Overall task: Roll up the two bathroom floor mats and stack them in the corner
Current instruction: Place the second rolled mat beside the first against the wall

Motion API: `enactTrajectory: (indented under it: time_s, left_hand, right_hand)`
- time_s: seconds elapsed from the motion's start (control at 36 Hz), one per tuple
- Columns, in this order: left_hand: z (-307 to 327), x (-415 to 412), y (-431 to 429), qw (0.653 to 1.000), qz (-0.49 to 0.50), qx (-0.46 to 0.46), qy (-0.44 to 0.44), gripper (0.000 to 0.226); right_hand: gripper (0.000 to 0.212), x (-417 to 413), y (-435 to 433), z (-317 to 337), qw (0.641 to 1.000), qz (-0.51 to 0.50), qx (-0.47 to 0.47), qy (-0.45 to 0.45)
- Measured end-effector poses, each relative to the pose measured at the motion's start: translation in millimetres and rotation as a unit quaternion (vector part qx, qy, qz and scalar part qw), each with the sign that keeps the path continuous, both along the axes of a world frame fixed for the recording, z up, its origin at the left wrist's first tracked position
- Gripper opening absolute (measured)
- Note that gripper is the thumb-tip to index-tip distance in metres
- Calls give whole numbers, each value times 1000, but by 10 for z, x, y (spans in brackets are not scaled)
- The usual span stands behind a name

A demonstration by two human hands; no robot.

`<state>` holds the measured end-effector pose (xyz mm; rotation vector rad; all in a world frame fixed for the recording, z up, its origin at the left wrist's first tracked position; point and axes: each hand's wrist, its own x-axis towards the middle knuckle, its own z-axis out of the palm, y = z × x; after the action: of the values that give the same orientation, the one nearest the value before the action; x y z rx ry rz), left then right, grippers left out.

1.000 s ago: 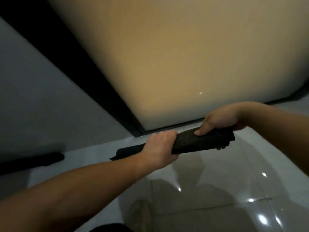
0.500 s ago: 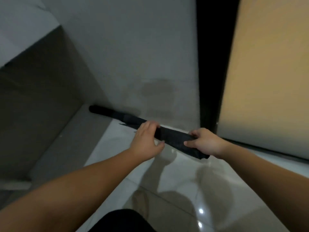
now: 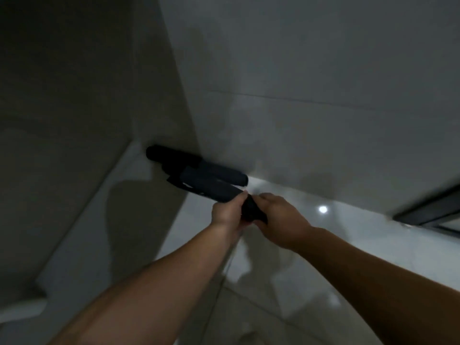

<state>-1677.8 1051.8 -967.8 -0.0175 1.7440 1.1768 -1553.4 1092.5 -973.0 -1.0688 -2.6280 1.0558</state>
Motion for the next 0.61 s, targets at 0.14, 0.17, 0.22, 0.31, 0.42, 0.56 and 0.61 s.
enactTrajectory:
  time_s: [0.14,0.17,0.22,0.31,0.42,0.56,0.61]
  left_hand:
    - [-77,-450,11,999,49,0,2,40]
    - [-124,-514,22,998,58,2,0,41]
    - [-224,-623,75,997,77,-3,4,37]
    - [-402,-818,184,993,117,-11,12,32]
    - [-609,-1060,289,995,99,-6,5,21]
    - [-852,-1245,462,994,110,-9,14,26]
    - [-906,-1294,525,994,113,-14,3,26]
  right_hand:
    - [67,-348,46,-84,997,68,-35,-29]
    - [67,-410,69,-146,997,74,-30,-15]
    - [65,-552,135,-352,995,103,-1,-5]
    - [63,-794,250,-694,992,126,24,17]
    - [58,-1103,389,-1019,990,129,35,49]
    - [69,-1285,567,-1266,982,139,130,9]
    - [66,-1323,619,-1257,981,151,118,5]
